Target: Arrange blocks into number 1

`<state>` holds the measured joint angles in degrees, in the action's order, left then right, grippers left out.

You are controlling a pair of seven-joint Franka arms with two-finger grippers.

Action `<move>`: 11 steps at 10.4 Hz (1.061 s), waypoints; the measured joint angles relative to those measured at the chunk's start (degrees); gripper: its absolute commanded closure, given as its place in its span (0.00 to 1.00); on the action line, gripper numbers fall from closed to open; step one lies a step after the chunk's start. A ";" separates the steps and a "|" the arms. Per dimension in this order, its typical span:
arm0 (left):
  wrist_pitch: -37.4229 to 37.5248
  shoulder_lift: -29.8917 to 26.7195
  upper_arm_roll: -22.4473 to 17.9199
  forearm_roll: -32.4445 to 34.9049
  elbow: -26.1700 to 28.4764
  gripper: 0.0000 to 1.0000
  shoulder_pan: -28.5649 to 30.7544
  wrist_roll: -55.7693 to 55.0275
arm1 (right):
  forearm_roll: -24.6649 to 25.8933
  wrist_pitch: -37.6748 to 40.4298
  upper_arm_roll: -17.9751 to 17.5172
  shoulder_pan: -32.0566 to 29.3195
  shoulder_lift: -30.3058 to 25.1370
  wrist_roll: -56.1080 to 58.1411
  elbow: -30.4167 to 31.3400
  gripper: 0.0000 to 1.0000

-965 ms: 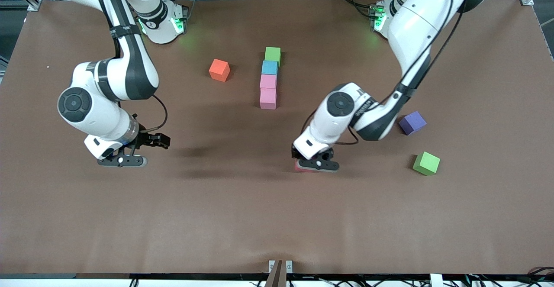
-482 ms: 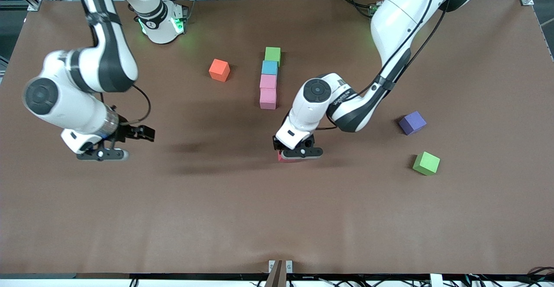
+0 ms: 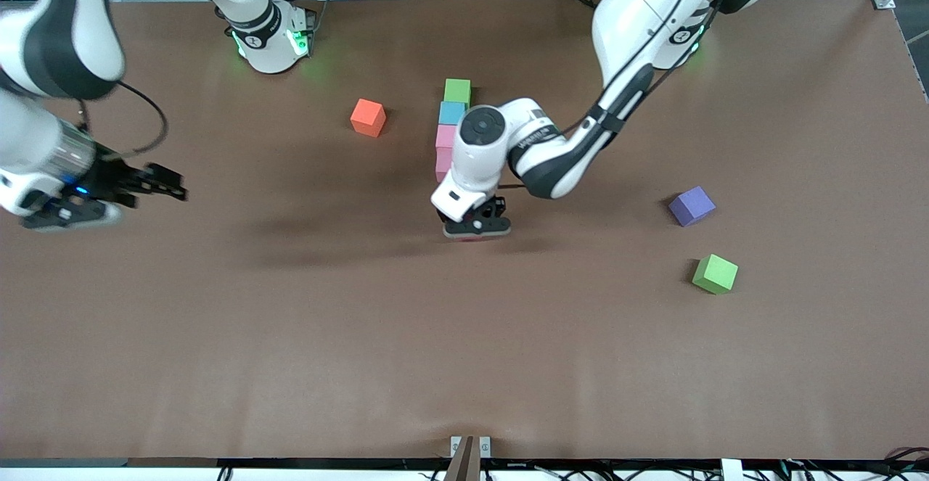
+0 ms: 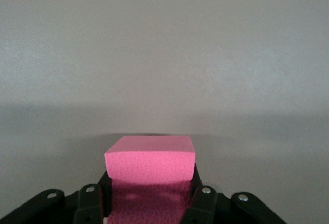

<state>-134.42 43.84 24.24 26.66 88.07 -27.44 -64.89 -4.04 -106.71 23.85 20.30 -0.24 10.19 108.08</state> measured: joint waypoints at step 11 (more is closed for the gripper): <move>2.08 0.56 -0.58 2.86 1.81 1.00 -7.12 -2.83 | 2.78 16.78 -20.01 -21.84 -3.26 -1.93 -18.88 0.00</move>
<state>-132.34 44.40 23.66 29.52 89.88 -34.56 -67.72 -1.26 -89.93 3.85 -1.54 -3.50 8.25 89.20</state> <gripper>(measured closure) 0.441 0.000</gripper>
